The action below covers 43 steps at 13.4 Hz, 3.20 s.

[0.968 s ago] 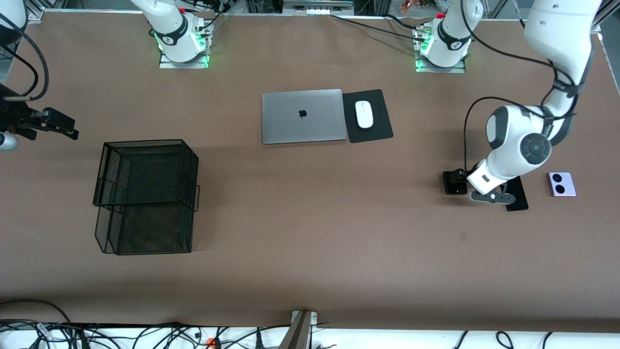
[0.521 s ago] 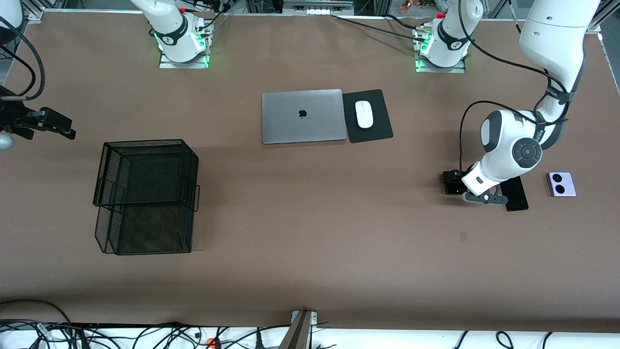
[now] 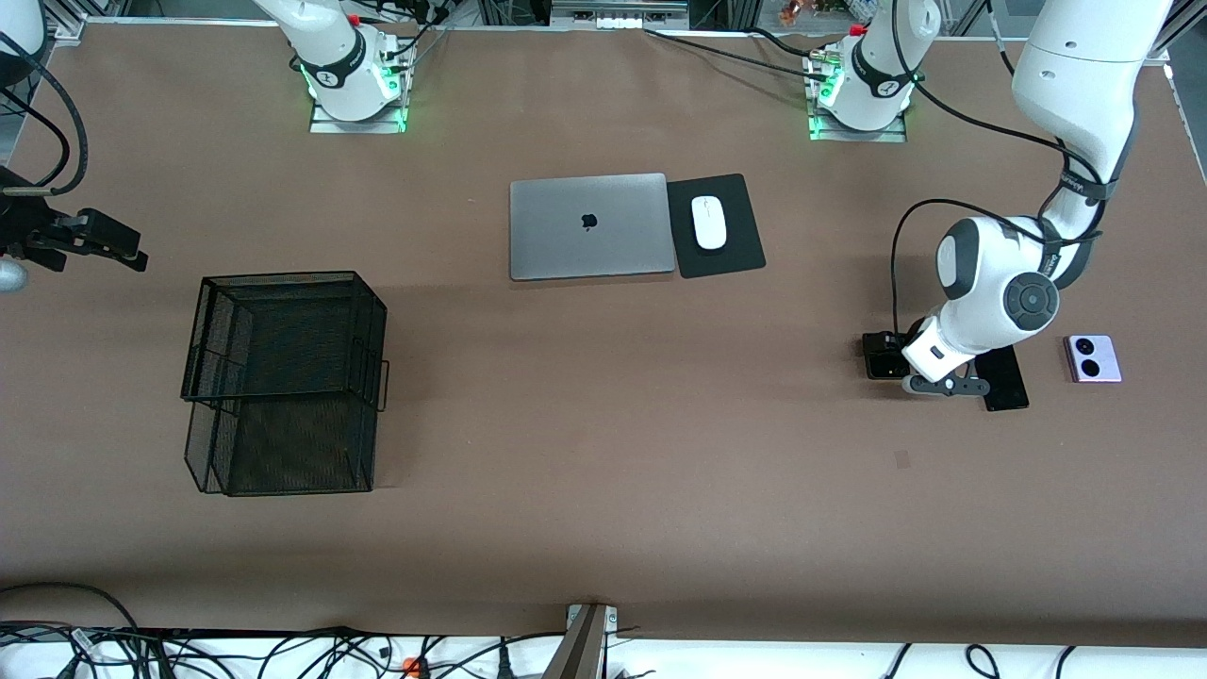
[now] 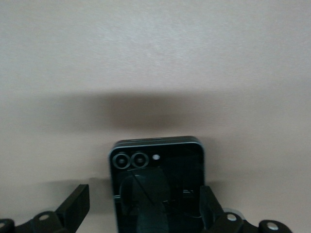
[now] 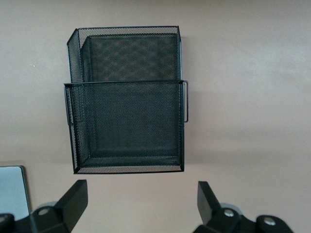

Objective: Place phones with both arms
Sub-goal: 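Grasp the small black flip phone with the left gripper and lift, then carry the flip phone beside the laptop and release it with the left gripper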

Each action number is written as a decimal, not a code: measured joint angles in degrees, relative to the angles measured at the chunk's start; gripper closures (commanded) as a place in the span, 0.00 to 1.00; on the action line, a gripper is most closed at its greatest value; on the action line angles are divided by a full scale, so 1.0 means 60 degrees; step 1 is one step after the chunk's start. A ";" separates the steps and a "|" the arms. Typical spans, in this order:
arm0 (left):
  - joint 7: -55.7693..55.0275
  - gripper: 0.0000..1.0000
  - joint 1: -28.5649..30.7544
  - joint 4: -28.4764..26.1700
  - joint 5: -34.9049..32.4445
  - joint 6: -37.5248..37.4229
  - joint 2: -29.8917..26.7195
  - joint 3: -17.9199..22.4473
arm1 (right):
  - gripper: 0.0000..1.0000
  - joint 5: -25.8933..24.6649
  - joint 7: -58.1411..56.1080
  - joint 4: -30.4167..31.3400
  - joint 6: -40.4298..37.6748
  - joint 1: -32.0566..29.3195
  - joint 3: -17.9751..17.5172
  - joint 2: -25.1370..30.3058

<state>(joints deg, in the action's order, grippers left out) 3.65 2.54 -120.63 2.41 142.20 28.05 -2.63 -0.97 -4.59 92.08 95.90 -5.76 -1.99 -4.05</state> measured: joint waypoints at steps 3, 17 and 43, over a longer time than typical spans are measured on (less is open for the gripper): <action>-0.0007 0.00 0.0000 -0.0001 0.0036 0.0000 0.0035 -0.0076 | 0.00 0.0000 0.0000 0.0000 0.0000 0.0000 0.0000 0.0000; 0.0012 0.84 0.0018 0.0001 0.0059 -0.0021 0.0118 -0.0093 | 0.00 0.0001 0.0000 0.0000 0.0000 0.0000 0.0000 0.0000; -0.5504 0.01 -0.6364 0.6137 0.0150 -0.1365 0.3493 -0.0622 | 0.00 0.0004 0.0001 0.0000 -0.0164 -0.0005 0.0023 0.0258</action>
<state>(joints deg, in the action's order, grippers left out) -29.38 -35.65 -83.81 3.31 134.01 49.01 -6.36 -0.94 -4.59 92.08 94.91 -5.79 -1.85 -2.50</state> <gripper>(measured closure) 0.189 0.000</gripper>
